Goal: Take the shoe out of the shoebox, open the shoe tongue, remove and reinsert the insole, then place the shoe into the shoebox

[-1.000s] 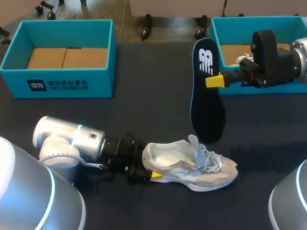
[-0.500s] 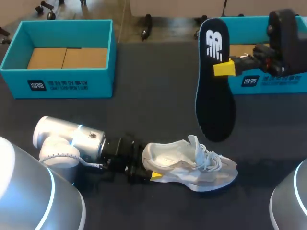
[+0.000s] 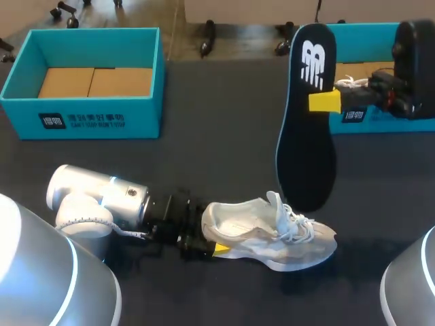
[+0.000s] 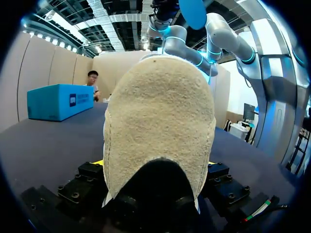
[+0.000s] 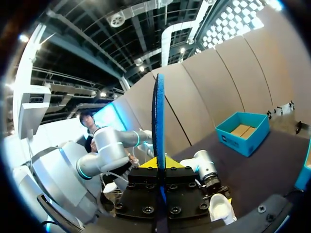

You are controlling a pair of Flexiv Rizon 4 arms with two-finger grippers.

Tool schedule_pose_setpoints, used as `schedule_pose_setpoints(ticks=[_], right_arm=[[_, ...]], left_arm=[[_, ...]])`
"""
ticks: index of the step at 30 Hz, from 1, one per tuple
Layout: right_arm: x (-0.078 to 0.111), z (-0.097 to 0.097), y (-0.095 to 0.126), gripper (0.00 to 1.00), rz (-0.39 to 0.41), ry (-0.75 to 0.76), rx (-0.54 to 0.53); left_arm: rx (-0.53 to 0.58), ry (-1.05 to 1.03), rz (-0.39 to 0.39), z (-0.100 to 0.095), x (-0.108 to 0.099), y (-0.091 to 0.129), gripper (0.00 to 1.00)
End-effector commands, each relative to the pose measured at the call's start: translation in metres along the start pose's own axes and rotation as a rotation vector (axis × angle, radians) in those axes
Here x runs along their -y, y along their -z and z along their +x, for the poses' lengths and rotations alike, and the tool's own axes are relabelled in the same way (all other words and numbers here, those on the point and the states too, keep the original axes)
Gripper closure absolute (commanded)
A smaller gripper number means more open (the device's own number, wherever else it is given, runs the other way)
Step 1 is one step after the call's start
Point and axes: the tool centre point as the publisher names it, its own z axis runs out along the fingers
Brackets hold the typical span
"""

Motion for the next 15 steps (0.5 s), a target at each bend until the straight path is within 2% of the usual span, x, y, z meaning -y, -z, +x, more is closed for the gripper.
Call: schedule_pose_setpoints(ticks=[1,8,15], right_arm=[[0.0058,0.0059,-0.0025,1.0,-0.005,-0.006,-0.005],[0.0108,0.0153,-0.001,1.0,-0.038,-0.019,-0.032],[0.0108,0.0153,-0.001,1.0,-0.038,-0.019,-0.032]], left_arm=[[-0.002,-0.001,-0.001,-0.0024,-0.0023,0.0,1.0],[-0.002,-0.001,-0.001,-0.0024,-0.0023,0.0,1.0],[-0.002,-0.001,-0.001,-0.0024,-0.0023,0.0,1.0]])
